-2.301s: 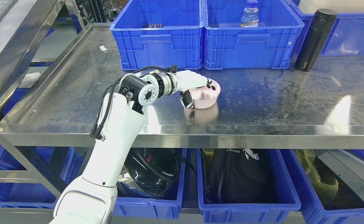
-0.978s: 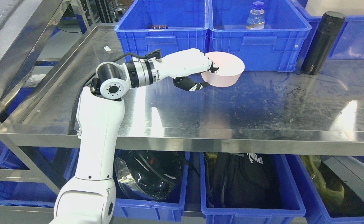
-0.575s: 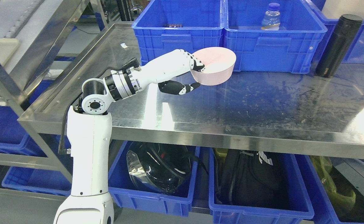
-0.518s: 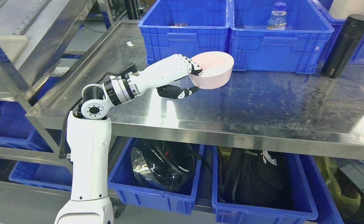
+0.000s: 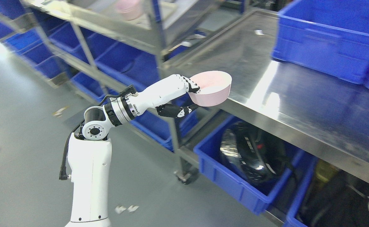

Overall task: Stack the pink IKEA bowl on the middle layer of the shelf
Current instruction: 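Hold the pink bowl aloft in the left hand while the robot turns and drives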

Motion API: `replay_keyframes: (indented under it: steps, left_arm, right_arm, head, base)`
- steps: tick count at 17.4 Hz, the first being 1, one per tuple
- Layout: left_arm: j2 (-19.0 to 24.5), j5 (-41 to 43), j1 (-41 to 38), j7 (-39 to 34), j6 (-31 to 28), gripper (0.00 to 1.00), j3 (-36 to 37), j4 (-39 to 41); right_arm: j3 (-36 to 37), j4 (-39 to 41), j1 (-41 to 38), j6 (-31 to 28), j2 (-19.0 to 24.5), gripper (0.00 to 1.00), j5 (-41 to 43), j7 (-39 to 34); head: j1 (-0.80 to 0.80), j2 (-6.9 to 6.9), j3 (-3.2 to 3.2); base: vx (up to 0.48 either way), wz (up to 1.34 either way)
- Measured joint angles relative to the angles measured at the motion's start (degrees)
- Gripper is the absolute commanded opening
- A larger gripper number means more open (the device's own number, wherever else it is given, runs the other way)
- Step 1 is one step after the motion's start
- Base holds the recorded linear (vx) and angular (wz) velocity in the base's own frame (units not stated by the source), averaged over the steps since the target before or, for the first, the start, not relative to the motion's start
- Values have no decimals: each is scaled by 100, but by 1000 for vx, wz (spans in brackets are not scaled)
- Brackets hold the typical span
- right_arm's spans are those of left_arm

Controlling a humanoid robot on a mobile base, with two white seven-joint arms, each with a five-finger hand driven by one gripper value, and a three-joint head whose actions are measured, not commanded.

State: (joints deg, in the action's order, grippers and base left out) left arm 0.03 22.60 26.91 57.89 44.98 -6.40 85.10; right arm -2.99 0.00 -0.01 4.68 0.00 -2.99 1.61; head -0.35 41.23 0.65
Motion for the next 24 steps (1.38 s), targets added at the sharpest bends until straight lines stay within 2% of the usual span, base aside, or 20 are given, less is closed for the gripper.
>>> replay_keyframes:
  steps: [8, 12, 17, 24]
  left_arm:
    - [-2, -37, -297, -84, 0, 1, -16, 83]
    - [-3, -44, -355, -94, 0, 1, -55, 106]
    - [-4, -45, -378, -142, 0, 2, -89, 124]
    - [-4, -52, -384, -167, 0, 2, -174, 136]
  right_arm:
    - [0, 0, 2, 0, 0, 100, 0, -59]
    - [0, 0, 2, 0, 0, 100, 0, -101]
    - [0, 0, 1, -1, 0, 100, 0, -81]
    - [0, 0, 1, -1, 0, 100, 0, -59]
  head:
    - [0, 0, 0]
    - [0, 0, 0]
    - [0, 0, 0]
    - [0, 0, 0]
  base:
    - [-32, 1861]
    - [109, 952]
    - [211, 158]
    - [349, -306]
